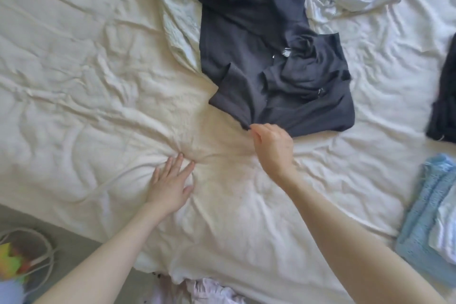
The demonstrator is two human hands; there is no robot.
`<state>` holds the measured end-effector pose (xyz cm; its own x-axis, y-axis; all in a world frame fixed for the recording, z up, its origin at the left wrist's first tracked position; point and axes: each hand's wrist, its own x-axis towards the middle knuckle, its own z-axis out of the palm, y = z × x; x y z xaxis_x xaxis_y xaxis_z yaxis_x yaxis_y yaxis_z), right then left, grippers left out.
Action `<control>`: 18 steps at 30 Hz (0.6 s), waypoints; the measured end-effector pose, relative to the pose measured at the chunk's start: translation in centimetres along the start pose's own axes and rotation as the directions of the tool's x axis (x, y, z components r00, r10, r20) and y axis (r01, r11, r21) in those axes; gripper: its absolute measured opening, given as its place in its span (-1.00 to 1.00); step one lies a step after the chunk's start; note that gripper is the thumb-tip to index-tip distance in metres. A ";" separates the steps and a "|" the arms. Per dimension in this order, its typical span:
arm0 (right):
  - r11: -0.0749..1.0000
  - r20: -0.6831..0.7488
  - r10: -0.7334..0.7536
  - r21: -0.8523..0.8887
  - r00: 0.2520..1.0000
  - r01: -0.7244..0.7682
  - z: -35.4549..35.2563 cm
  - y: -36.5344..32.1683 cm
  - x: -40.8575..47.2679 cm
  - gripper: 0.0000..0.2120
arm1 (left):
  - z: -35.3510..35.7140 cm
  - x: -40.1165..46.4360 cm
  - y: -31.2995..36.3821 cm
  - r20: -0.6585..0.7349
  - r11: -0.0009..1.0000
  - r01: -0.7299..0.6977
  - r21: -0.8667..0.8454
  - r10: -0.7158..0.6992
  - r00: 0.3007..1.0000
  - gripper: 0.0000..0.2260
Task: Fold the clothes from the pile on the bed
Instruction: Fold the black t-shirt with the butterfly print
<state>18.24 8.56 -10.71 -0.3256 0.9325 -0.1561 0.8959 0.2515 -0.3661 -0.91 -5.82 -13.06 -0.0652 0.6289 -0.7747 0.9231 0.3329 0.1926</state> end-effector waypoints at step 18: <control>0.910 0.296 -0.224 0.404 0.929 0.090 -2.3 -2.6 -13.5 -0.87 | 0.9 -8.9 4.8 -0.087 0.559 0.203 -0.804 -0.449 0.890 -0.77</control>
<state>21.00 -4.12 -5.51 -0.5922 0.7330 -0.3347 0.6641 0.2087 -0.7179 4.43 -10.48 -5.78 -0.5050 0.4712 -0.7231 0.1983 0.8788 0.4341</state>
